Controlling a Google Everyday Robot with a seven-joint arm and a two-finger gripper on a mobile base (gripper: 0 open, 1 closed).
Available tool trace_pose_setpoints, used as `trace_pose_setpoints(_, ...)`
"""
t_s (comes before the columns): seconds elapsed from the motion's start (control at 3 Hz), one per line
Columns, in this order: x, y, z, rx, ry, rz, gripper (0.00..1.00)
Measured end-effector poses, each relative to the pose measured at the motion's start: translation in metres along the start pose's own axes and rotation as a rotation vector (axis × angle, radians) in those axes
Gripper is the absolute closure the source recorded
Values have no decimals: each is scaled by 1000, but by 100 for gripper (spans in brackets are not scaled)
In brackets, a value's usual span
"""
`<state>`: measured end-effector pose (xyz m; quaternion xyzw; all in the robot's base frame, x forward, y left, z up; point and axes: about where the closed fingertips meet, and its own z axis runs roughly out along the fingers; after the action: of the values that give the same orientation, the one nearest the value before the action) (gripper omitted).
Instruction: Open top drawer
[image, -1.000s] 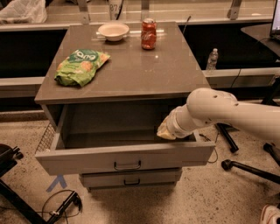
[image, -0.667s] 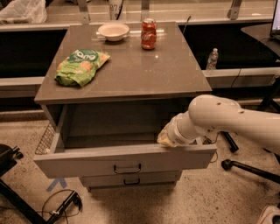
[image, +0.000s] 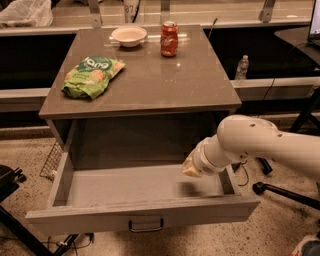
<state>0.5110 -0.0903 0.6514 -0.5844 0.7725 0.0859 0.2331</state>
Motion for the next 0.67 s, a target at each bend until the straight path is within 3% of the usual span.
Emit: trace_pose_setpoints(0.67, -1, 1, -2, 2, 0, -4, 36)
